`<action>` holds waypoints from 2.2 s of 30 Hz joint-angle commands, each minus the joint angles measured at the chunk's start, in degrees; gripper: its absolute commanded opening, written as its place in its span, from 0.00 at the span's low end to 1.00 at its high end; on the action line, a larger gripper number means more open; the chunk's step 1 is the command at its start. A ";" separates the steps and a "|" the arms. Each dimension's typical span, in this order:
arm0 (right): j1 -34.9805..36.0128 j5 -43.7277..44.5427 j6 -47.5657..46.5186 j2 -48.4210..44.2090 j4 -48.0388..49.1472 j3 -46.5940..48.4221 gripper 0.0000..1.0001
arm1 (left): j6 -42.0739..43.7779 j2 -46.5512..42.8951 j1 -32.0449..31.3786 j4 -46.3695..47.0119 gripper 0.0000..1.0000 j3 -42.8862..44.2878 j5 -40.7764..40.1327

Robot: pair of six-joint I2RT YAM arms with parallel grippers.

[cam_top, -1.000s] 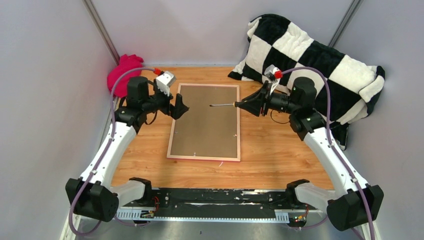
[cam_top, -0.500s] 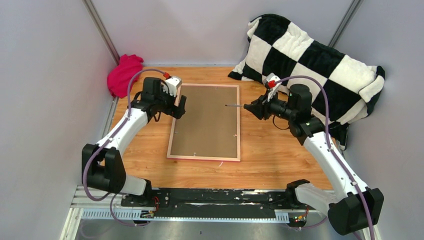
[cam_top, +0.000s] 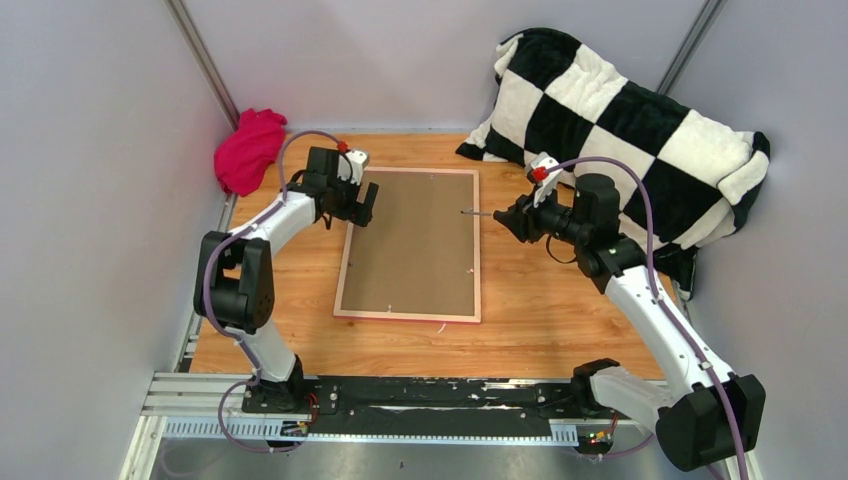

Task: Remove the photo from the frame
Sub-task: Release the photo frame item from the photo frame.

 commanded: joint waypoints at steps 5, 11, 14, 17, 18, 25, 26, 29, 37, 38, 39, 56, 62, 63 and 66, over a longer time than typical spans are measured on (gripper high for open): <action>-0.34 0.61 -2.34 -1.15 2.87 -1.67 0.00 | -0.38 4.48 1.54 2.16 0.91 1.74 -1.39; 0.03 14.68 3.01 1.42 4.08 -0.45 0.00 | -1.75 5.98 4.09 4.25 0.85 -1.62 1.37; 1.88 19.51 4.53 3.47 3.89 1.05 0.00 | -2.17 7.28 5.49 3.77 0.81 -2.14 4.37; 8.20 31.74 4.65 6.03 3.89 3.41 0.00 | -2.93 7.92 6.79 3.84 0.79 -3.50 8.94; 10.79 36.94 3.63 6.91 4.30 4.27 0.00 | -2.96 8.15 6.94 3.93 0.78 -3.82 9.81; 20.45 54.31 3.36 12.26 8.92 5.65 0.00 | -3.28 9.03 6.97 4.13 0.58 -3.60 11.36; 20.80 54.68 3.64 12.58 9.65 4.94 0.00 | -3.41 9.09 6.94 4.16 0.54 -3.70 11.00; 22.26 56.92 3.37 13.43 11.73 3.47 0.00 | -3.83 9.73 6.98 3.85 0.46 -3.68 11.88; 23.04 58.99 4.60 14.26 11.79 3.24 0.00 | -3.69 11.01 6.97 3.59 0.30 -3.40 10.89; 23.04 59.34 4.60 14.59 11.80 3.28 0.00 | -3.80 11.04 6.97 3.69 0.27 -3.49 10.27; 23.10 59.55 4.58 14.87 11.80 3.33 0.00 | -3.93 11.11 6.96 3.79 0.27 -3.55 9.86; 26.93 66.11 1.79 20.97 16.23 3.61 0.00 | -3.86 12.04 7.07 3.72 0.00 -3.26 9.29; 27.78 70.13 0.21 25.79 18.04 6.16 0.00 | -3.89 12.39 7.05 3.83 0.00 -3.02 9.15; 27.77 70.40 0.77 26.57 18.04 6.46 0.00 | -3.86 12.51 7.00 3.96 0.00 -3.04 9.04; 28.10 71.20 4.19 28.32 16.73 7.59 0.00 | -3.90 13.03 7.07 3.51 0.00 -2.59 8.96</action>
